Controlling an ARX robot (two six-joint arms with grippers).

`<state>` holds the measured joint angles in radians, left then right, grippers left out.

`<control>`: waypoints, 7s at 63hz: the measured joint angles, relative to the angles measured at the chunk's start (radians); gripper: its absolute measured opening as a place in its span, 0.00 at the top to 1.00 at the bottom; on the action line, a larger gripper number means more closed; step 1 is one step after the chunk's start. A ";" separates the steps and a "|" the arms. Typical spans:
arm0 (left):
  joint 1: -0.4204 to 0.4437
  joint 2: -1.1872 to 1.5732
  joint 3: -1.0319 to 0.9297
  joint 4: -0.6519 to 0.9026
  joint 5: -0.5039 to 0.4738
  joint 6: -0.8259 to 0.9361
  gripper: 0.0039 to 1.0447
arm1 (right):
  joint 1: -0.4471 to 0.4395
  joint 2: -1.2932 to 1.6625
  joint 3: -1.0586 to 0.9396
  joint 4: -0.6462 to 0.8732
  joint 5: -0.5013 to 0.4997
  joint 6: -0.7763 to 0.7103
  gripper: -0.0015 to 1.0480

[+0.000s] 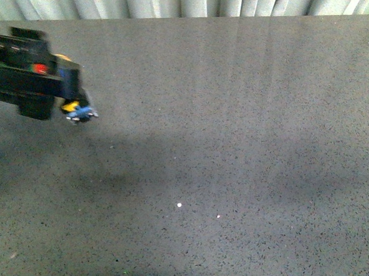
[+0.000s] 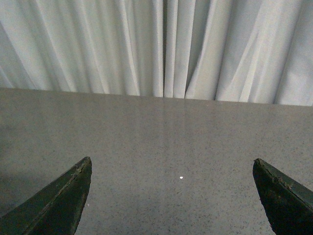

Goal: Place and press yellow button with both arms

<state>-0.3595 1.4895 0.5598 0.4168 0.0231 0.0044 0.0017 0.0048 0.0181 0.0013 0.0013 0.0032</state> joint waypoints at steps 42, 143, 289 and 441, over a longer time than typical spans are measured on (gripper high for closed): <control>-0.228 0.365 0.187 0.095 -0.100 -0.032 0.68 | 0.000 0.000 0.000 0.000 0.000 0.000 0.09; 0.144 -0.276 -0.423 0.559 -0.208 -0.049 0.35 | 0.000 0.000 0.000 0.000 -0.001 0.000 0.09; 0.358 -1.473 -0.547 -0.417 -0.023 -0.012 0.99 | 0.522 1.884 1.061 -0.020 0.053 0.137 0.99; 0.358 -1.473 -0.547 -0.417 -0.023 -0.012 0.99 | 0.121 0.937 0.109 0.800 0.117 0.003 0.99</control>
<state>-0.0017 0.0166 0.0124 -0.0002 0.0002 -0.0078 0.1230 0.9421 0.1268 0.8017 0.1188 0.0059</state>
